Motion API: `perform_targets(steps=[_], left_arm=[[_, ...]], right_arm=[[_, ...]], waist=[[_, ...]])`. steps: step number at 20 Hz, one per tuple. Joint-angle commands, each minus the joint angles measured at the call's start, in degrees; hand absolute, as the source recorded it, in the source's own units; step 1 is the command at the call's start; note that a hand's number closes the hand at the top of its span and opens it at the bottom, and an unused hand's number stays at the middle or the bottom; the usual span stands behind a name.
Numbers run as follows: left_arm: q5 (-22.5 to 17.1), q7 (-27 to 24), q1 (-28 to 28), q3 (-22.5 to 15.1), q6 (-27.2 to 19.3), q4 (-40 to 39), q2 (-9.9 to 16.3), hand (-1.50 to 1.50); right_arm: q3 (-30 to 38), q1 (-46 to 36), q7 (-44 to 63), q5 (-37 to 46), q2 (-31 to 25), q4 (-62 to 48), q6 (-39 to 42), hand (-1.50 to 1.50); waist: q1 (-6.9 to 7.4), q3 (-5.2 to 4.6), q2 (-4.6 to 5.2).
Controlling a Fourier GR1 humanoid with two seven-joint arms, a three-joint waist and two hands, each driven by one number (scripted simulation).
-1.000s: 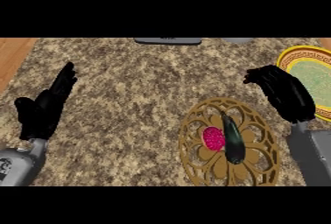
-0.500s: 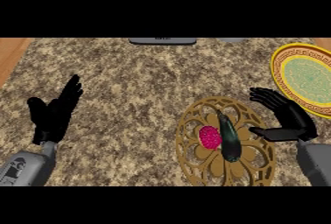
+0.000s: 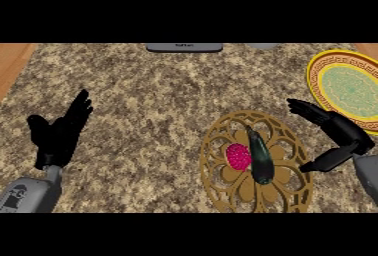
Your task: Pick the eggplant from the placemat and place it in the plate
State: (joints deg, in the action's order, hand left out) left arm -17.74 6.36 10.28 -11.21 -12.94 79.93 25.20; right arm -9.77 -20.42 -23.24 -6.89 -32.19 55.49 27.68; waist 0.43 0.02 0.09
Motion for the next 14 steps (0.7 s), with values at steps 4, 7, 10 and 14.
perform_targets(steps=[4, 7, 10, 14], left_arm=[[1.56, 0.49, -0.54, 1.94, 1.77, 0.01, -1.46, 0.0], [2.04, 1.98, -1.14, 2.15, 1.47, 2.08, -1.09, 0.0], [2.75, -1.04, 0.54, 2.91, 3.0, -3.32, -2.94, 0.0], [4.58, 1.82, -1.93, 2.76, 0.96, 2.11, -3.26, 0.0]], right_arm=[[-1.01, -3.97, 9.04, 3.67, -0.23, 4.99, 3.73, -1.5], [-4.44, -2.66, 9.23, 7.71, -0.11, 5.32, 5.24, -1.5], [-5.67, -3.54, 12.48, 9.8, 0.86, 7.09, 6.33, -1.5], [-6.14, -2.12, 19.4, 12.19, 1.24, 14.81, 5.14, -1.5]], waist=[[-0.27, -0.04, -0.17], [-0.09, -0.03, -0.17], [-0.38, -0.05, -0.07], [-0.42, -0.04, -0.25]])
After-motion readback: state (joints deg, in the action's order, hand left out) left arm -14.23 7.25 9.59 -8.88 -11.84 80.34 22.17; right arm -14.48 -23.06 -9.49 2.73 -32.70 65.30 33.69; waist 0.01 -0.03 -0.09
